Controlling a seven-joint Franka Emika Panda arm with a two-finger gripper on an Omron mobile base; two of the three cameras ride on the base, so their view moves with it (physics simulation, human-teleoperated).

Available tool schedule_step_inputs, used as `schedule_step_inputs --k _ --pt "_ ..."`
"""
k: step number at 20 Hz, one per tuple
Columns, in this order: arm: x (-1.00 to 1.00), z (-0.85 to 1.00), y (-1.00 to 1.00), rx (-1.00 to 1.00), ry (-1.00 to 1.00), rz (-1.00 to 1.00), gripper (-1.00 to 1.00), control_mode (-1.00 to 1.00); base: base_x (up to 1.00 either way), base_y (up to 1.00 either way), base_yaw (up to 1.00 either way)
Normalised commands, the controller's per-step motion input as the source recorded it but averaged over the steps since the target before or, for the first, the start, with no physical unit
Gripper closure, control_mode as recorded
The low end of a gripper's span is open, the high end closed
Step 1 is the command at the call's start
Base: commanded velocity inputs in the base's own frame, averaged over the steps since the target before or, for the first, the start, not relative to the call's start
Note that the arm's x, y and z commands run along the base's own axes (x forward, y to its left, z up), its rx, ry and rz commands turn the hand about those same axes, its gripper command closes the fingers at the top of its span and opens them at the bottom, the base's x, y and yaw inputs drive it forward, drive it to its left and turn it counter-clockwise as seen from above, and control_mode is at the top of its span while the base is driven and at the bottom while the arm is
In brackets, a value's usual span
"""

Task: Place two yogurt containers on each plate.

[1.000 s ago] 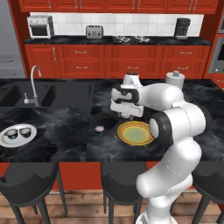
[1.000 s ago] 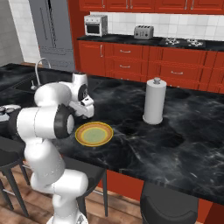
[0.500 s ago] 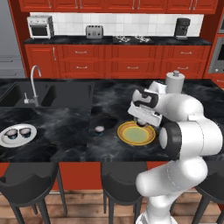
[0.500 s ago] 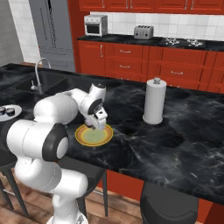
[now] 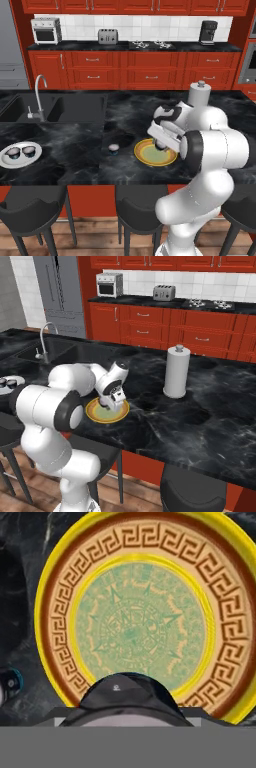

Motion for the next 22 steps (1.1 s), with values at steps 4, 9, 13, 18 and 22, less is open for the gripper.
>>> schedule_step_inputs --k 4,9,13,18,22 --pt "0.11 -0.25 0.00 0.04 0.00 -0.02 1.00 -1.00 0.00 0.00 0.00" --pt "0.13 -0.19 0.07 0.00 0.00 -0.04 1.00 -1.00 0.00 0.00 0.00" --pt "0.21 -0.24 0.26 0.00 0.00 -0.08 1.00 -1.00 0.00 0.00 0.00" --pt "0.24 -0.27 0.15 -0.01 0.01 -0.08 1.00 -1.00 0.00 0.00 0.00" --pt "0.14 -0.20 0.00 -0.01 0.00 -0.06 1.00 -1.00 0.00 0.00 0.00"
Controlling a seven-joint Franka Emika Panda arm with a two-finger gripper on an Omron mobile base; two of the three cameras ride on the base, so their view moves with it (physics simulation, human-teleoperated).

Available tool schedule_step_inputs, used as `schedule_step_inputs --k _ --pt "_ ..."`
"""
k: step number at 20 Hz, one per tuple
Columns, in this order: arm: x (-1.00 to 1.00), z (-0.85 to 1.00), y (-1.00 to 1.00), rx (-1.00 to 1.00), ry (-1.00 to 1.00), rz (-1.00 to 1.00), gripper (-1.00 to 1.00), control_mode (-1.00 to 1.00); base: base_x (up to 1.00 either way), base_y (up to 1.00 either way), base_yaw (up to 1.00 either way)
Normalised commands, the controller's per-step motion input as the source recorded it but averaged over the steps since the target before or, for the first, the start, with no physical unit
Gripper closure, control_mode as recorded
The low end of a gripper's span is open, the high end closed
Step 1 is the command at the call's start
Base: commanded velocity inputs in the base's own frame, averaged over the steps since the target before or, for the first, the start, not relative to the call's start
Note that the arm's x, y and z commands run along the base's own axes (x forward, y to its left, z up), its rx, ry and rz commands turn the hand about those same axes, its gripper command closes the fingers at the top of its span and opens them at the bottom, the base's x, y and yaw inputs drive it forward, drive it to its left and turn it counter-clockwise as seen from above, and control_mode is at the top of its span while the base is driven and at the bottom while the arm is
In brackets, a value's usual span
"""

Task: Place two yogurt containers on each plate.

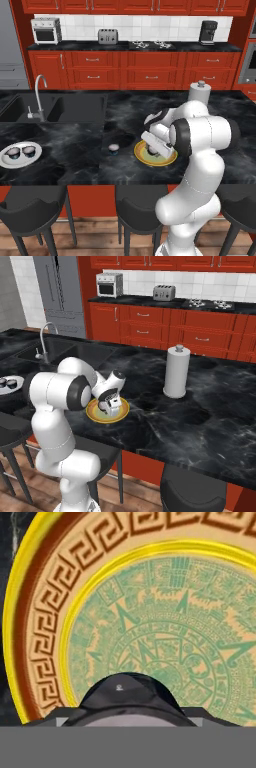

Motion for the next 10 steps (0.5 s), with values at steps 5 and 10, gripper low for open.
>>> schedule_step_inputs --k 5,10 --pt "0.13 -0.15 0.05 -0.03 0.00 -0.05 -1.00 -1.00 0.00 0.00 0.00" --pt "-0.07 0.13 0.00 0.00 0.00 -0.01 -1.00 -1.00 0.00 0.00 0.00"
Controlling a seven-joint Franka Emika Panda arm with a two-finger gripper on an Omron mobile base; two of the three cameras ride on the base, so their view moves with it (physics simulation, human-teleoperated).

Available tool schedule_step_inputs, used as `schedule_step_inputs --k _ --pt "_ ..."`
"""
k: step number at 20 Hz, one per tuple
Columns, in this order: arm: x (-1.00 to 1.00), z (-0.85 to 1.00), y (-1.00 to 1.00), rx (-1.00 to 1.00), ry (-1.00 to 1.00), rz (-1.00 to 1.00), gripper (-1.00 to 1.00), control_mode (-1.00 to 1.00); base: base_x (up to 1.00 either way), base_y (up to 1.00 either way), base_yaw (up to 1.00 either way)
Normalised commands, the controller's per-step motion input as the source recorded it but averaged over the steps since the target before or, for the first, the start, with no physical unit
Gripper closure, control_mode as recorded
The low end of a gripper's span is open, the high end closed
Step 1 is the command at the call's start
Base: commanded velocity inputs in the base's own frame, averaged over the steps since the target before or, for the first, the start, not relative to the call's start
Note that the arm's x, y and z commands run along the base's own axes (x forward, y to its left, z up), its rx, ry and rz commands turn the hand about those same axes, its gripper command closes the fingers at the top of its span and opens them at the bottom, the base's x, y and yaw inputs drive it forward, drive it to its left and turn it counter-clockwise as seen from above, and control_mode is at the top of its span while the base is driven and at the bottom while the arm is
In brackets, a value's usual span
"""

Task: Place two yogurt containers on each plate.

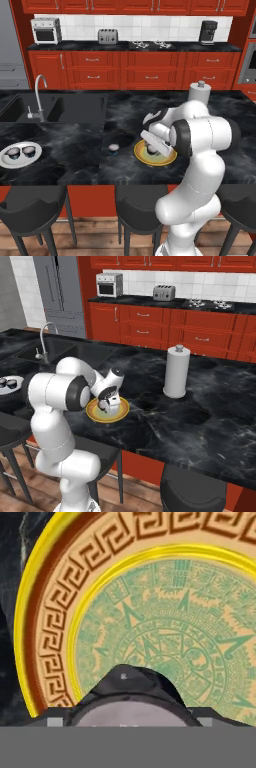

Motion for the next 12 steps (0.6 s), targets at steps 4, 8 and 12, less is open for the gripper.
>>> schedule_step_inputs --k 4,8,12 --pt "-0.04 0.17 0.00 -0.01 0.01 -0.01 -1.00 -1.00 0.00 0.00 0.00" --pt "-0.03 0.20 0.00 -0.01 0.02 0.00 -1.00 -1.00 0.00 0.00 0.00" --pt "-0.26 0.57 0.00 -0.03 0.01 -0.01 -1.00 -1.00 0.00 0.00 0.00"
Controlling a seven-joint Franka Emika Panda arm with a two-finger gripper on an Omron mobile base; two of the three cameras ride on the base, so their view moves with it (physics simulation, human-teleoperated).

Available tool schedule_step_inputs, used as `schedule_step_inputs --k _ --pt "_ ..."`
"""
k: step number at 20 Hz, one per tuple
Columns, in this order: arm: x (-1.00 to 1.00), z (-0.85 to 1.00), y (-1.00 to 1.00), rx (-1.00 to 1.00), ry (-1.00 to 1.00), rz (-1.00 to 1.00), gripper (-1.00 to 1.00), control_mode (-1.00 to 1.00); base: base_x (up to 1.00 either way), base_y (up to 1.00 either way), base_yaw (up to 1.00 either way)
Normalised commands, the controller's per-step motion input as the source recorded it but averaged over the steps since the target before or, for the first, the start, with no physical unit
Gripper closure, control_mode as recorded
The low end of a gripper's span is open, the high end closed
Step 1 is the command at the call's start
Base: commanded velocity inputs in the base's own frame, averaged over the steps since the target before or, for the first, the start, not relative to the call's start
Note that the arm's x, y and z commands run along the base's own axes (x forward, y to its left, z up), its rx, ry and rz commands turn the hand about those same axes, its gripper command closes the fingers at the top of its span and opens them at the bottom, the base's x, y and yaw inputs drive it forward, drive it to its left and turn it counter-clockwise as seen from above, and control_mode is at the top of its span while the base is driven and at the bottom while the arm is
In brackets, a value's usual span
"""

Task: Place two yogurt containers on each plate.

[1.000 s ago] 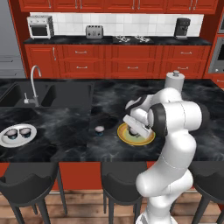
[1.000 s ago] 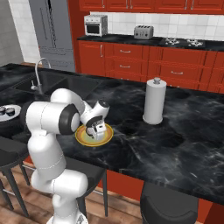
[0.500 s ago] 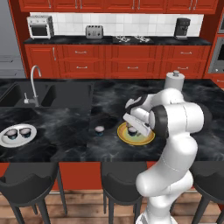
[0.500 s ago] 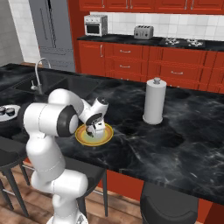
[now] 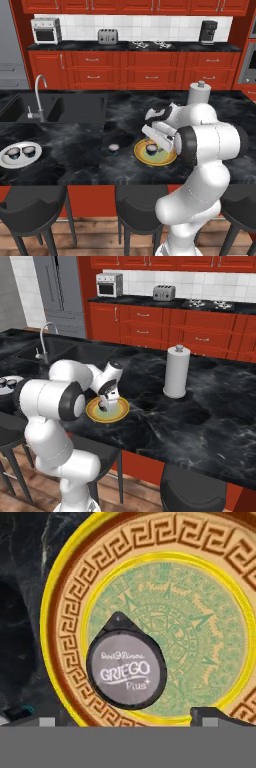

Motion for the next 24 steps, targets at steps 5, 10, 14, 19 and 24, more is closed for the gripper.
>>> schedule_step_inputs --k 5,10,14,19,24 --pt "-0.34 0.60 0.27 -0.11 -0.04 -0.01 -1.00 -1.00 0.00 0.00 0.00" --pt "-0.16 0.49 0.75 -0.13 -0.06 0.18 -1.00 -1.00 0.00 0.00 0.00" --pt "-0.01 0.44 0.48 -0.16 0.00 0.33 -1.00 -1.00 0.00 0.00 0.00" --pt "0.00 0.24 0.40 -0.13 0.00 0.41 -1.00 -1.00 0.00 0.00 0.00" --pt "0.00 0.01 0.60 -0.11 -0.04 0.19 -1.00 -1.00 0.00 0.00 0.00"
